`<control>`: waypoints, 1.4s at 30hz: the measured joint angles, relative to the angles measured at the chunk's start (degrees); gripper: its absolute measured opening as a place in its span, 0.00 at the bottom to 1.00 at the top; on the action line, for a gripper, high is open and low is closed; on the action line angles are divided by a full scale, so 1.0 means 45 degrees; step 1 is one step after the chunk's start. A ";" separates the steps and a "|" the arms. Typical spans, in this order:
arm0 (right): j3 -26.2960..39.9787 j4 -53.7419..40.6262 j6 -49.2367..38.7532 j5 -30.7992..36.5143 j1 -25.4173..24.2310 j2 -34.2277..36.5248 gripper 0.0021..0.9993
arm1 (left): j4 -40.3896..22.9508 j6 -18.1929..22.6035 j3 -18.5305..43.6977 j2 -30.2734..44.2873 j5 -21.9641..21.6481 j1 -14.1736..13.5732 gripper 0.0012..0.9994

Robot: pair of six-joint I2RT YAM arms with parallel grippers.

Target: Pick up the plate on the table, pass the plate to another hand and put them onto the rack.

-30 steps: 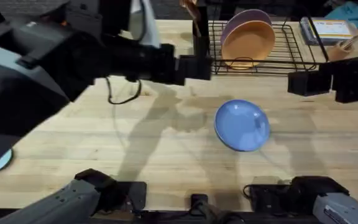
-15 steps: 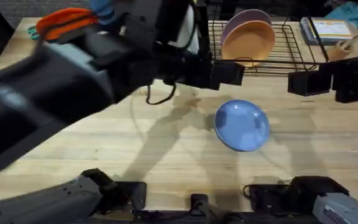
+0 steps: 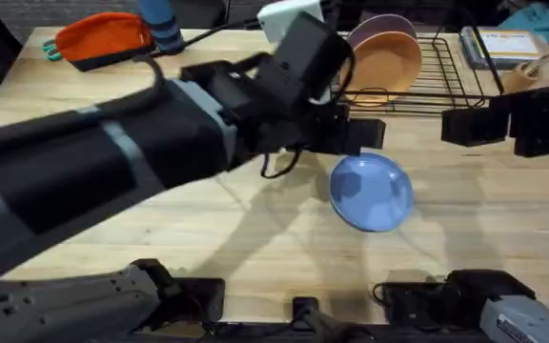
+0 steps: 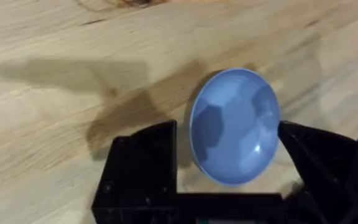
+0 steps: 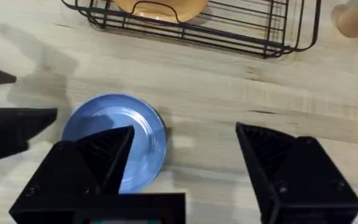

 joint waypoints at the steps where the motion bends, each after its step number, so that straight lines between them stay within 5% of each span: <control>1: 0.0000 0.0011 0.0000 0.0000 0.0000 0.0003 0.99 | -0.0004 -0.0098 0.0000 0.0090 -0.0358 -0.0188 1.00; 8: 0.0000 0.0182 0.0000 0.0000 0.0000 0.0003 0.99 | 0.0001 -0.0452 0.0000 0.0957 -0.1913 -0.1043 1.00; 24: 0.0000 0.0245 0.0000 0.0000 0.0000 0.0003 0.99 | -0.0005 -0.0504 0.0000 0.3532 -0.2679 -0.2092 1.00; 42: 0.0000 0.0250 0.0000 0.0000 0.0000 0.0003 0.99 | -0.0199 -0.0499 0.0166 0.3939 -0.3489 -0.2300 1.00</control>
